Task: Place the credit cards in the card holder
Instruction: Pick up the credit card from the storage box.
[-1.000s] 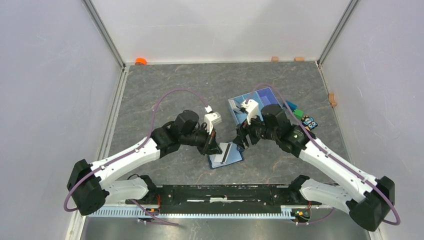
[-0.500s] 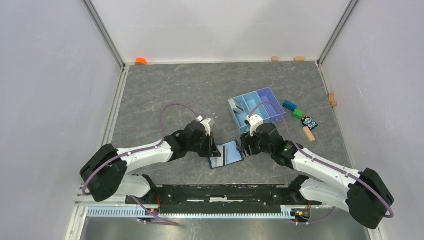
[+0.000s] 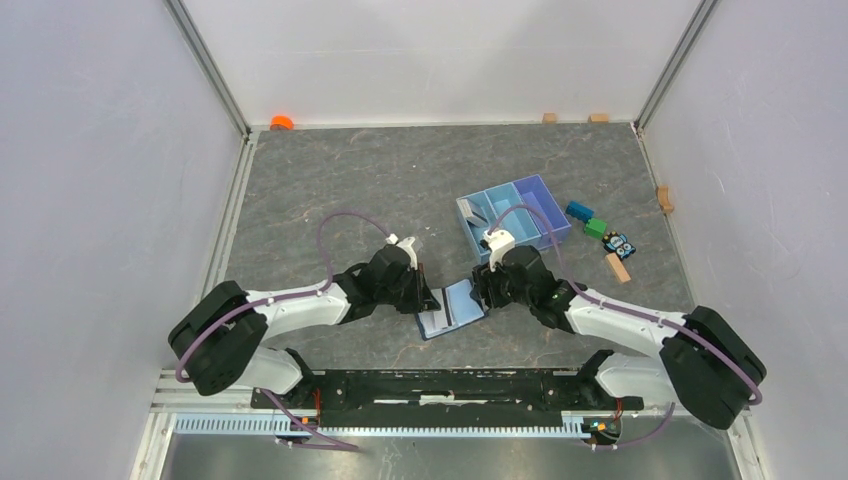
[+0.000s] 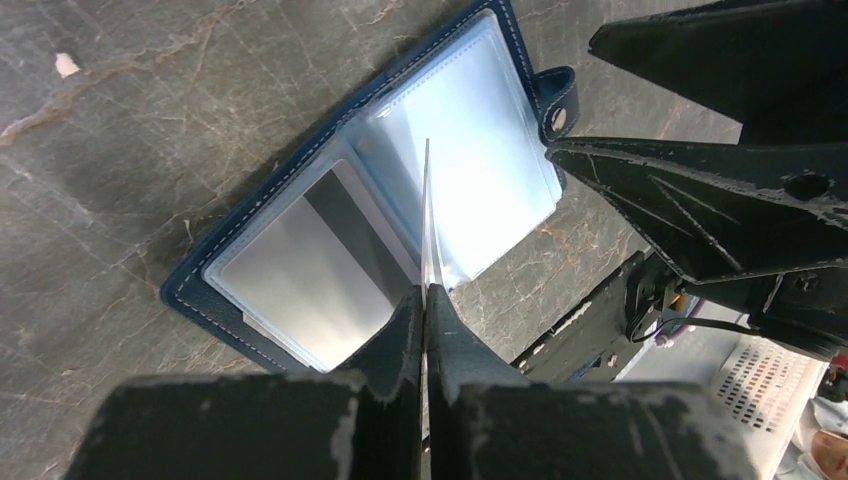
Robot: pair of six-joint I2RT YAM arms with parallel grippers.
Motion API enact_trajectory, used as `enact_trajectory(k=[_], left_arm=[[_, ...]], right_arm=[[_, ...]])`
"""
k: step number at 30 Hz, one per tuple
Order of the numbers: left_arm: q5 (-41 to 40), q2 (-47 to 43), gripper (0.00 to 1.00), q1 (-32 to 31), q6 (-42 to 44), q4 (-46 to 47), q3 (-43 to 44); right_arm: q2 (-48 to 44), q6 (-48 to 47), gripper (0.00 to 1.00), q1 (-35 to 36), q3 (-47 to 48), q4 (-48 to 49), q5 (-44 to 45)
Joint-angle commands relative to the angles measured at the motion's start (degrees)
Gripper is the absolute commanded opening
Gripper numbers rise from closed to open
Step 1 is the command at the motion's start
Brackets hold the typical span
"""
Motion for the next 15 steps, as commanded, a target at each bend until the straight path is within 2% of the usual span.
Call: enact_trajectory(k=[1,9,12,15], left_arm=[[-1.47,0.6,0.02,0.87,-2.66,3.44,-1.4],[-1.07,0.27,0.02,1.48,-2.92,3.79,-2.12],[-0.98,0.36,0.02,1.62,-2.93,3.79,-2.26],[-0.89,0.3,0.02,1.8,-3.09,3.79,-2.43]], right_arm=[[2.06,0.81,0.61,0.31,-0.69,4.16,-2.32],[4.77,0.92,0.57,0.41,-0.87,6.85,-2.01],[5.88,0.46,0.53,0.46,-0.4,7.2,-0.66],[6.49,-0.07,0.42,0.37,0.03,7.14,-0.54]])
